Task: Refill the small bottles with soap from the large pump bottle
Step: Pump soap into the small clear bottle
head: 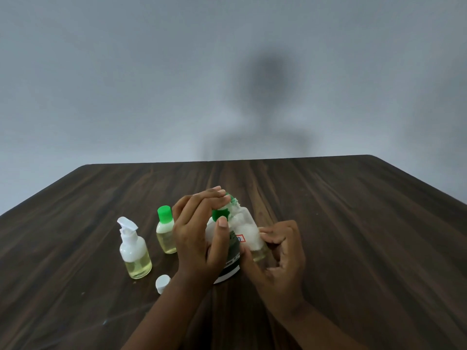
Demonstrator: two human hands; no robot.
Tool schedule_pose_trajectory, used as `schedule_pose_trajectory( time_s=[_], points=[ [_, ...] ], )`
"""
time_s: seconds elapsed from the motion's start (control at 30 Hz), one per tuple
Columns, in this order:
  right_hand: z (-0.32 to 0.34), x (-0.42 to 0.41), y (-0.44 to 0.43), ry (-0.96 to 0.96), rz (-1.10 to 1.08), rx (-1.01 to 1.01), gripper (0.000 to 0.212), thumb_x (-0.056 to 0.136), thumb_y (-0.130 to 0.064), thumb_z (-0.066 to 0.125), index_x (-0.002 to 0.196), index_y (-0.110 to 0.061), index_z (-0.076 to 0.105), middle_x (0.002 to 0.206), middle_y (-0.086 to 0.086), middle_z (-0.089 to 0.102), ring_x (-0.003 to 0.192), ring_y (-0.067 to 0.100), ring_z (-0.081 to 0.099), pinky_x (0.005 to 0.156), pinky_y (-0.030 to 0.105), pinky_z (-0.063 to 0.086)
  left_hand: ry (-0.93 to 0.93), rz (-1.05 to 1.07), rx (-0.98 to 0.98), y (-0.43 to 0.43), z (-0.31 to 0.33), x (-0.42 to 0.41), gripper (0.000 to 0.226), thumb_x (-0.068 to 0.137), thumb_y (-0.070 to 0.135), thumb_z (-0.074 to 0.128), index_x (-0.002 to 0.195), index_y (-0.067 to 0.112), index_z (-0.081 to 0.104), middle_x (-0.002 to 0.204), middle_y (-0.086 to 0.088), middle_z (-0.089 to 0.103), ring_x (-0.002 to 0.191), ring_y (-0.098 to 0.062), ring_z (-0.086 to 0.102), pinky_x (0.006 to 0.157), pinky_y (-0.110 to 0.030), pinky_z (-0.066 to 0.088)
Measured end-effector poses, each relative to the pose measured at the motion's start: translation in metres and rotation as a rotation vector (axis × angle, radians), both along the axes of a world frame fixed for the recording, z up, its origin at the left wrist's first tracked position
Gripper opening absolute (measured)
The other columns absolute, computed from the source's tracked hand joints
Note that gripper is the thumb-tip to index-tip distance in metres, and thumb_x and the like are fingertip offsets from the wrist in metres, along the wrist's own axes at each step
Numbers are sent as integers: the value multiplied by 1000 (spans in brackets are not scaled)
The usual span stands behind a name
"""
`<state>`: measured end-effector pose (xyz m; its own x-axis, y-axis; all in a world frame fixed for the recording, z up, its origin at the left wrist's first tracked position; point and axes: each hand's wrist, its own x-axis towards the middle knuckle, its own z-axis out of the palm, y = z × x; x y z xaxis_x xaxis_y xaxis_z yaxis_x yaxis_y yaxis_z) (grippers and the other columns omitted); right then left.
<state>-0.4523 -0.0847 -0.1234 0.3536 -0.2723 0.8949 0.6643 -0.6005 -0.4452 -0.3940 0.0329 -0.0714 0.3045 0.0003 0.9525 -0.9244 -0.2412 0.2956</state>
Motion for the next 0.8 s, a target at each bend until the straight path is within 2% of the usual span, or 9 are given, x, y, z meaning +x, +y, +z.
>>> schedule_pose_trajectory(
  time_s=[0.13,0.27,0.37,0.5,0.67,0.8],
  points=[
    [3,0,2,-29,9,6,29,81,-24,74,95,-20,49,101,-12,49,85,13,58,63,29,54,-30,17,-9,1,5,0,33,85,21,40,89,5,69,103,1,65,99,-12,62,85,-35,42],
    [4,0,2,-46,11,12,29,82,-26,74,95,-20,49,102,-13,48,86,11,57,65,25,53,-16,-2,-22,-2,7,-1,35,85,21,40,86,2,69,101,-1,67,98,-15,64,82,-42,45],
    [3,0,1,-42,3,-5,29,79,-22,74,94,-19,48,99,-12,47,83,10,55,64,21,50,13,-9,-27,-3,4,-1,34,84,21,41,85,2,69,99,-1,67,97,-15,64,81,-42,45],
    [-1,-1,-1,-6,-6,-5,29,79,-24,74,89,-18,48,94,-9,46,77,14,54,59,25,48,45,9,-3,-1,2,-3,33,83,21,42,79,1,68,94,1,68,93,-10,63,81,-39,44],
    [3,0,2,-27,0,0,28,80,-22,73,94,-18,49,97,-9,47,82,9,54,64,20,50,25,-10,29,1,0,-5,33,84,22,43,94,3,68,109,1,64,105,-11,60,87,-37,44],
    [5,0,2,-38,-22,0,29,80,-21,74,97,-19,50,101,-11,48,88,6,56,70,16,49,9,-7,21,2,7,-4,31,85,22,43,94,5,68,108,2,64,103,-13,61,84,-45,47]
  ],
)
